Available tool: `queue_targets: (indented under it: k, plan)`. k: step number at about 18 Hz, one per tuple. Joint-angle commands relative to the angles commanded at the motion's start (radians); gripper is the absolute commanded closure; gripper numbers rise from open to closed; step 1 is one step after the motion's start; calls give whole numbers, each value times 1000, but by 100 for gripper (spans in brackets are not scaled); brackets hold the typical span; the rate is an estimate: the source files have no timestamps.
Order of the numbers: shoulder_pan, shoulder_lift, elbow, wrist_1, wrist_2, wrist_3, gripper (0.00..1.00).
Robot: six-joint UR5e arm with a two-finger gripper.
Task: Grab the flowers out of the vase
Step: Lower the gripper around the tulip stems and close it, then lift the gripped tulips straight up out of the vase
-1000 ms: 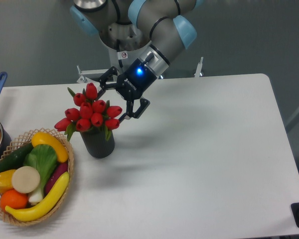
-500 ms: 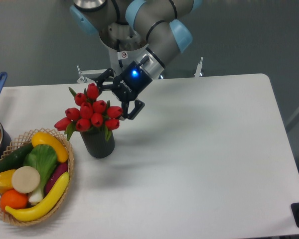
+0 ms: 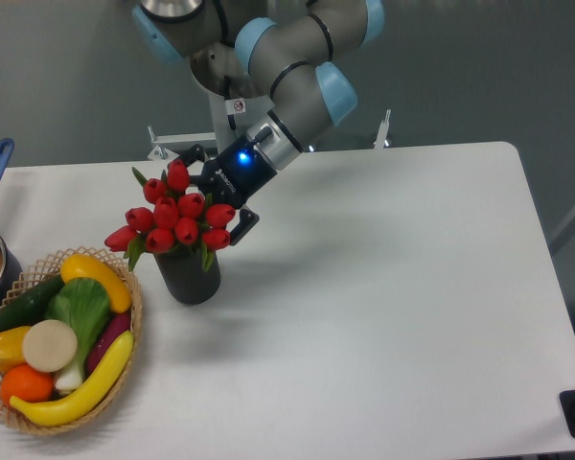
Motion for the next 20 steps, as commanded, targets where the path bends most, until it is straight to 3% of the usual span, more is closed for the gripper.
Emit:
queue_targets:
  k: [3,6,14,20]
  plan:
    - [0,3,0,2,-2,-5,67]
    - [0,9,2,2,-18,-5,85]
    - [14,40,2,0,-77,-18,87]
    - [15,64,37,0,-98,-129,86]
